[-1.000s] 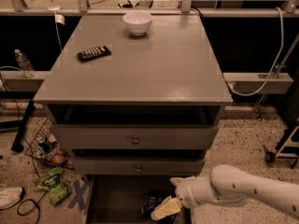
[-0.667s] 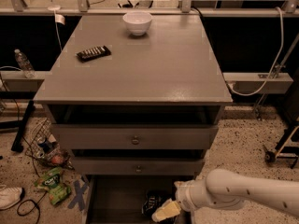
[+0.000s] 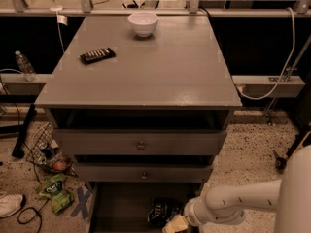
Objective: Pick blue chip bag from bottom drawer and place on counter
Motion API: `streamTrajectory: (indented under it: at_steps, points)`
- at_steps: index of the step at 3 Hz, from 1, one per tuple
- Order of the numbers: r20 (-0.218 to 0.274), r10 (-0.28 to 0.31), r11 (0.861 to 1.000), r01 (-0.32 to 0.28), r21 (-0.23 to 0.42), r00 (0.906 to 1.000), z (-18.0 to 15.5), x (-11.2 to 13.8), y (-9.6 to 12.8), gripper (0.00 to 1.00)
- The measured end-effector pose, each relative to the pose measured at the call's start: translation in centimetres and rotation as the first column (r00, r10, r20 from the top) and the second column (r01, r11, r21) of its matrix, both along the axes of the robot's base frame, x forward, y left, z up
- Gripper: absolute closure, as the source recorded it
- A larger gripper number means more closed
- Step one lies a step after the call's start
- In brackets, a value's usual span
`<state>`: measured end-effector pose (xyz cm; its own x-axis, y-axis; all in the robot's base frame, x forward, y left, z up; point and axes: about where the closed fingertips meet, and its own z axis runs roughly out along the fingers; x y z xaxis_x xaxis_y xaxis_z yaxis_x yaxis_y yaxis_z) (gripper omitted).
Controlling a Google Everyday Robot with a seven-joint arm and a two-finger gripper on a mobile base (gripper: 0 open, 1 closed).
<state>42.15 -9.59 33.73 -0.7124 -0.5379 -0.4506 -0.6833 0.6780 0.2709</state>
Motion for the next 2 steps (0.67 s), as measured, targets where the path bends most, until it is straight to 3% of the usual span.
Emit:
streamTrajectory:
  at_steps: [1, 2]
  points:
    - [-0.009, -0.049, 0.999, 0.049, 0.015, 0.9988, -4.8, 0.9, -0.7, 0.00]
    - [0.008, -0.101, 0.993, 0.101, 0.062, 0.9948, -7.3, 2.7, -1.4, 0.00]
